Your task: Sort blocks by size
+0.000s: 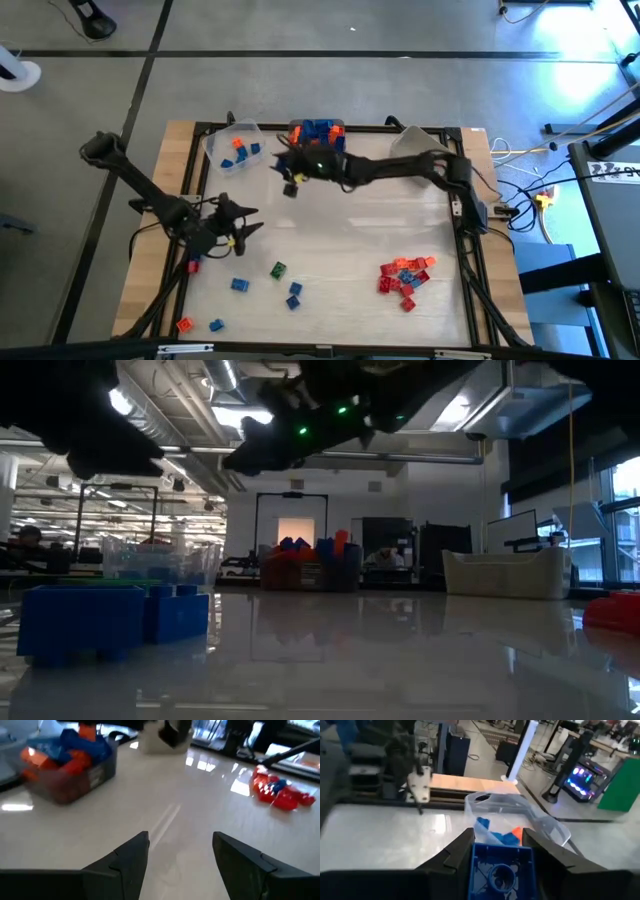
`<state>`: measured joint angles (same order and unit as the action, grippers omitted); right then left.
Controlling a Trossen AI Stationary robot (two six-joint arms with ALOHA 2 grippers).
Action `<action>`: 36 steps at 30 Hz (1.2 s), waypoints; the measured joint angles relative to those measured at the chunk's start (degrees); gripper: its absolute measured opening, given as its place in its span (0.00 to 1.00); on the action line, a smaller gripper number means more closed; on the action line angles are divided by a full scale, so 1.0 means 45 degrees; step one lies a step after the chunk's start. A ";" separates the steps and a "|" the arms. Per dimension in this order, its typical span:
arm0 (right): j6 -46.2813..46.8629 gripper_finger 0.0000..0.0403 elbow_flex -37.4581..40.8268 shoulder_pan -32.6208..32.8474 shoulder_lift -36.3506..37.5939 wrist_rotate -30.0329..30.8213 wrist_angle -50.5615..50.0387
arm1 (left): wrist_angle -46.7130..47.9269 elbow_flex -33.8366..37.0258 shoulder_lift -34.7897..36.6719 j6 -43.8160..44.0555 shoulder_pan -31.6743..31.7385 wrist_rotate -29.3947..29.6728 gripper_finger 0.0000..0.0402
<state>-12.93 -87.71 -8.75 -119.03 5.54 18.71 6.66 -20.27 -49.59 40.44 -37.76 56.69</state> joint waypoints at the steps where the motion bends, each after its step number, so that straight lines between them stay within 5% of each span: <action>1: 0.0117 0.37 -0.0447 -0.0126 -0.0304 -0.0107 -0.0154 | 0.0568 0.0000 0.0249 0.0383 0.0000 -0.0174 0.52; 7: 0.0822 0.37 -0.3205 -0.0682 -0.2084 -0.0840 -0.0706 | 0.3011 0.0008 0.0605 0.2102 -0.0003 -0.0740 0.52; 15: 0.1159 0.37 -0.6256 -0.1001 -0.4109 -0.1035 -0.1240 | 0.3314 0.0005 0.0443 0.2270 -0.0015 -0.0810 0.52; 36: 0.2165 0.37 -1.0484 -0.2184 -0.7994 -0.1152 0.0251 | 0.3390 0.0005 0.0438 0.2353 -0.0019 -0.0880 0.52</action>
<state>-3.18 -134.89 -18.58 -155.01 0.36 19.84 21.91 -20.25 -47.62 51.03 -37.85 52.73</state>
